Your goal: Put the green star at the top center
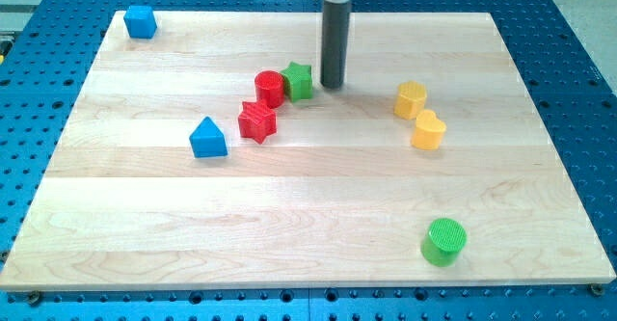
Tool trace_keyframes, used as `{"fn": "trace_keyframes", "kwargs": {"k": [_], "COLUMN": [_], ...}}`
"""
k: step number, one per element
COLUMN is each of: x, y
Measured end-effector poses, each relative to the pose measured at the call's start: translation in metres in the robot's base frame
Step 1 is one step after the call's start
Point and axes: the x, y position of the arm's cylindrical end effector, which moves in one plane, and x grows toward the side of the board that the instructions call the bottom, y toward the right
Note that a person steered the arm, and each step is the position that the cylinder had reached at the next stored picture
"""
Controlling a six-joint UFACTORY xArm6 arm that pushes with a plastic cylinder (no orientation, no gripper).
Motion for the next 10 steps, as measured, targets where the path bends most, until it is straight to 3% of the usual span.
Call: {"fn": "trace_keyframes", "kwargs": {"k": [1,2,3,4,6,8,9,10], "x": [0.030,0.008,-0.050,-0.054,-0.033,-0.096,-0.099,-0.116], "y": [-0.029,-0.046,-0.034,-0.025,-0.097,-0.011,-0.011,0.045]}}
